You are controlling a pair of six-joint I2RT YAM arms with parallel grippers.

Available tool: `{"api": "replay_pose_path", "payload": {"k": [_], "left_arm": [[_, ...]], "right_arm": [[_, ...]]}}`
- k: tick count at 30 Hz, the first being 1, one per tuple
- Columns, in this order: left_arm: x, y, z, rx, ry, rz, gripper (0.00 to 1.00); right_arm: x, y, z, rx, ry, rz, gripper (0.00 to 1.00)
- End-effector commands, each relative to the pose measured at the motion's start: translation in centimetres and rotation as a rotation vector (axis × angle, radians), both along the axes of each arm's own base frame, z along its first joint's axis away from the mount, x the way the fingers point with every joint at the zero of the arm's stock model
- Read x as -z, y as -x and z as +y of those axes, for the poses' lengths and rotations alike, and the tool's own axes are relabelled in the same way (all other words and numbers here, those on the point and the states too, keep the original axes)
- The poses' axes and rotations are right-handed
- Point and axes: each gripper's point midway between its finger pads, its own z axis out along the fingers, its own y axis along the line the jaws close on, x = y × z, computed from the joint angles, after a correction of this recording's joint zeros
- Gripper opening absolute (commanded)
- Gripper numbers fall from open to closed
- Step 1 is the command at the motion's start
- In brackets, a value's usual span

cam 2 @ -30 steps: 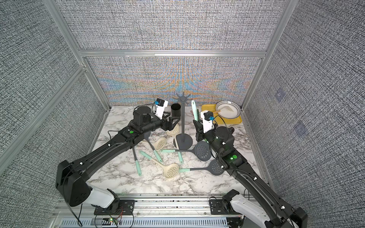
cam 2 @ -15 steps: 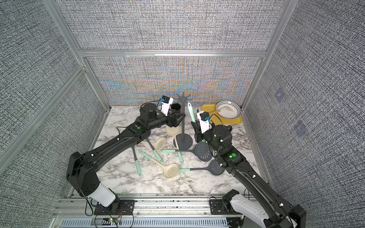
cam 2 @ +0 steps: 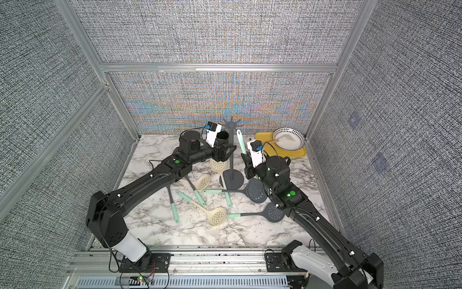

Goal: Hang the skimmer on the kitchen utensil rack
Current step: Hang the skimmer on the rack.

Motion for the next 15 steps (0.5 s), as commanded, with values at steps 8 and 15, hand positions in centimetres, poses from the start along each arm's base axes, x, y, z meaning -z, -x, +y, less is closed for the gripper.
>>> {"api": "replay_pose_path", "payload": {"k": [8,15], "left_arm": [[-0.3,0.3,-0.4,0.019,-0.002,-0.017,0.8],[-0.2,0.2,-0.3,0.014,-0.007,-0.016,0.77]], "right_arm": [[0.2,-0.4,0.3,-0.001,0.0,0.018,0.0],[-2.7,0.8,-0.3,-0.003,-0.045,-0.057,0.0]]}}
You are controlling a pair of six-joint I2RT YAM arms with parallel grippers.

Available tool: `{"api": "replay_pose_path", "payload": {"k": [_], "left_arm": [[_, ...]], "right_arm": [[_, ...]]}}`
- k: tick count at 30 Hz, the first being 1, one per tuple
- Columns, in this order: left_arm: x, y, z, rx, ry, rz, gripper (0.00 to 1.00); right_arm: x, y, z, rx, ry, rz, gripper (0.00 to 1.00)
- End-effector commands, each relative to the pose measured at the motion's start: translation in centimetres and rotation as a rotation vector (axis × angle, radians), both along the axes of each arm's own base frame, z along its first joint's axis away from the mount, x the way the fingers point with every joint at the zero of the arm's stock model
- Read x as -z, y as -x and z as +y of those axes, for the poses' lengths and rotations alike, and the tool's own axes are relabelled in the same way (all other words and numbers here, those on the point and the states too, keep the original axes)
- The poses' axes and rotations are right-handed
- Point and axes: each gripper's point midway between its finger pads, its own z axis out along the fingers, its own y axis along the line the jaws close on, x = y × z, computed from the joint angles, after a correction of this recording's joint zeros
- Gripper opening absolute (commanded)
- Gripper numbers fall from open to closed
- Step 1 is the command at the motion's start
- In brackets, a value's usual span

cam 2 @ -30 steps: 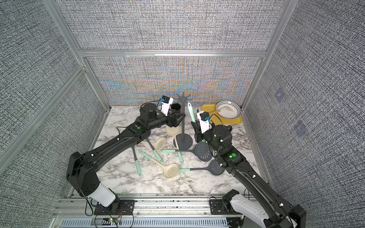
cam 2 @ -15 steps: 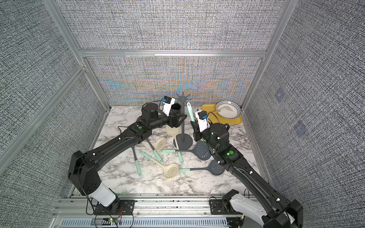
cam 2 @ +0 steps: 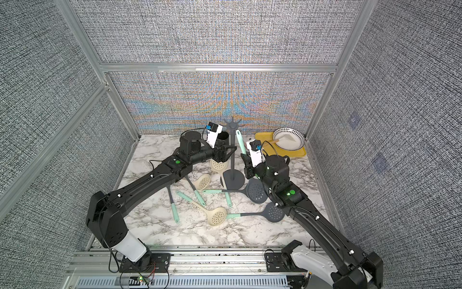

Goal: Hang the skimmer on the kitchen utensil rack
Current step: Hang the skimmer on the rack.

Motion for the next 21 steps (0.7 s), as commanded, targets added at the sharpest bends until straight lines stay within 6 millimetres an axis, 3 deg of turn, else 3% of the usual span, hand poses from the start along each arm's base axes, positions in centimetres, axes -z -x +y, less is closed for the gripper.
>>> {"api": "replay_pose_path", "payload": {"k": [1,4,13,21], "left_arm": [[-0.3,-0.1,-0.1,0.001,0.001,-0.012,0.77],[-0.2,-0.3,0.0,-0.01,-0.001,-0.012,0.78],[-0.3,-1.4,-0.3,-0.038,-0.013,-0.026,0.75],[0.2,-1.7,-0.8,-0.033,-0.02,-0.019,0.72]], "right_arm": [[-2.4,0.6,-0.2,-0.006,-0.046,-0.069,0.0],[-3.0,0.9,-0.6,0.004,-0.058,-0.094,0.0],[-1.4,-0.8,-0.5,0.052,-0.012,-0.031,0.0],[-0.4,-1.2,-0.5,0.06,-0.002,-0.002,0.0]]}}
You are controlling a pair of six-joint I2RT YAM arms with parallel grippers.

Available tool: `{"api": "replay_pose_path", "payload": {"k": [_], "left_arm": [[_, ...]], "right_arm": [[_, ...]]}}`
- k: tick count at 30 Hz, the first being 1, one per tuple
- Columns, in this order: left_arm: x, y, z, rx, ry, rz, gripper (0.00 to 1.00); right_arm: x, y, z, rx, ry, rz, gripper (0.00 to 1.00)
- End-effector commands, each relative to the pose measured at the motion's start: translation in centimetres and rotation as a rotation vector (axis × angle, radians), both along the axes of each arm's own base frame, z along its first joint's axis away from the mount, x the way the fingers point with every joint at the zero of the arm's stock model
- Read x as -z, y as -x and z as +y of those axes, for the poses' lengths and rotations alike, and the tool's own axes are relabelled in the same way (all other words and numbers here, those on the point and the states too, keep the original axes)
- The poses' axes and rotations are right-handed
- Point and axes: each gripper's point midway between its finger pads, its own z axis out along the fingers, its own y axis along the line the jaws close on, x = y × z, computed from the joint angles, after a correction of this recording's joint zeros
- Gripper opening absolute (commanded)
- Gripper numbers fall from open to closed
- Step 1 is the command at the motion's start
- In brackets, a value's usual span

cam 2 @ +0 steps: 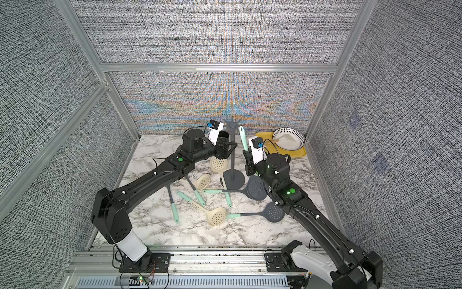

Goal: Hang the skimmer on the kitchen utensil rack
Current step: Hang the skimmer on the rack.

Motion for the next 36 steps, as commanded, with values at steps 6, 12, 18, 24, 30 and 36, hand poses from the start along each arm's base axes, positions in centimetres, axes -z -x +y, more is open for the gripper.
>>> {"api": "replay_pose_path", "payload": {"k": [6,12,18,24,30,36], "left_arm": [[0.3,0.1,-0.6,0.026,-0.014,-0.001,0.72],[0.3,0.3,-0.9,0.041,-0.014,0.0,0.72],[0.7,0.1,-0.4,0.005,-0.022,0.006,0.75],[1.2,0.3,1.3,-0.06,-0.063,0.003,0.91],[1.6,1.7,4.7,-0.143,-0.114,0.001,0.99],[5.8,4.3,10.2,-0.279,-0.288,0.077,0.97]], "right_arm": [[0.9,0.2,1.1,-0.06,0.008,0.035,0.0],[1.9,-0.1,1.1,-0.046,0.022,0.059,0.0],[3.3,-1.4,1.2,-0.015,0.033,0.102,0.0],[2.4,-0.5,1.1,-0.037,-0.01,0.058,0.27],[1.4,1.7,0.3,-0.057,-0.033,0.002,0.85],[5.6,3.5,-1.0,-0.04,-0.008,0.086,0.9]]}}
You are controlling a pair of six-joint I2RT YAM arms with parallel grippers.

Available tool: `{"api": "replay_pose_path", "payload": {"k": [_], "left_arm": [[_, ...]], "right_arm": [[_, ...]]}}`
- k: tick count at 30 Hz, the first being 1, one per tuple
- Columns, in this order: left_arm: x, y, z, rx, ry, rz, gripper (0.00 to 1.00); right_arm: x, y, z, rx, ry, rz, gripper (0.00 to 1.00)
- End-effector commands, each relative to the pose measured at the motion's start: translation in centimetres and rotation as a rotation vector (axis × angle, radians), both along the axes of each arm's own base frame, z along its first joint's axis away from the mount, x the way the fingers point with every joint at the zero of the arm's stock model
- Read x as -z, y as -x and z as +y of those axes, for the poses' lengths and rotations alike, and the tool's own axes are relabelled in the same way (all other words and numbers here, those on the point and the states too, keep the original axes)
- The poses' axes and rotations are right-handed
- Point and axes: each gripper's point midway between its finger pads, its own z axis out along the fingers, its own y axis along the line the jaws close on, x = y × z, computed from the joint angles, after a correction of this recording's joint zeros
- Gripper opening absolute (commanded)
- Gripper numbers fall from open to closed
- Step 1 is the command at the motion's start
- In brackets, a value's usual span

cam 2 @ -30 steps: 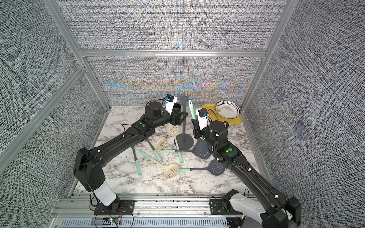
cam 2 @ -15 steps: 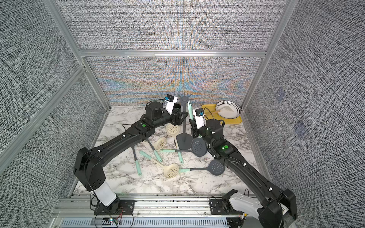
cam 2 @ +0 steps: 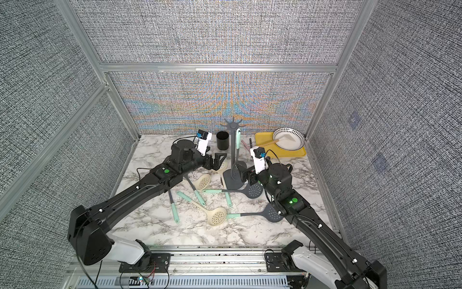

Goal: Hang the skimmer on the kitchen utensil rack
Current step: Hang the skimmer on the rack, then pick up the skimmer from the center of the board.

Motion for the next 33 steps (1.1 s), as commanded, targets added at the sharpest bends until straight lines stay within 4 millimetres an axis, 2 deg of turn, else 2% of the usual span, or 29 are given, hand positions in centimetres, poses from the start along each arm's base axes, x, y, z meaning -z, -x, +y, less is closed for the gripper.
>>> {"api": "replay_pose_path", "payload": {"k": [1,5,8,11,16,21,22,23,26,30,33], "left_arm": [[3.7,1.3,4.1,-0.121,-0.151,0.073,0.96],[8.0,4.2,8.1,-0.204,-0.235,0.19,0.92],[10.2,6.3,10.1,-0.251,-0.217,0.262,0.9],[11.3,7.8,12.3,-0.347,-0.156,0.325,0.9],[12.0,8.5,15.6,-0.43,-0.014,0.398,0.91],[12.3,8.2,19.4,-0.503,0.159,0.487,0.91],[12.3,8.2,19.8,-0.508,0.194,0.504,0.9],[12.3,8.0,20.3,-0.515,0.23,0.515,0.9],[12.6,7.6,22.0,-0.567,0.335,0.555,0.87],[13.6,7.5,24.2,-0.651,0.42,0.6,0.86],[13.7,7.4,25.0,-0.663,0.513,0.616,0.86]], "right_arm": [[2.3,1.1,-0.4,0.002,0.001,0.063,0.88],[6.4,2.9,0.3,0.002,0.014,0.169,0.79],[9.4,5.1,2.6,-0.055,0.043,0.242,0.76],[12.0,7.5,5.9,-0.155,0.093,0.294,0.73],[15.4,9.5,10.7,-0.313,0.169,0.383,0.66],[17.2,9.5,15.0,-0.388,0.266,0.45,0.62],[18.0,9.5,15.8,-0.401,0.291,0.473,0.61],[17.3,9.1,17.1,-0.411,0.289,0.468,0.61],[18.4,8.4,19.8,-0.427,0.322,0.51,0.59],[20.0,8.0,23.4,-0.468,0.35,0.566,0.56],[21.5,7.3,25.3,-0.49,0.408,0.589,0.55]]}}
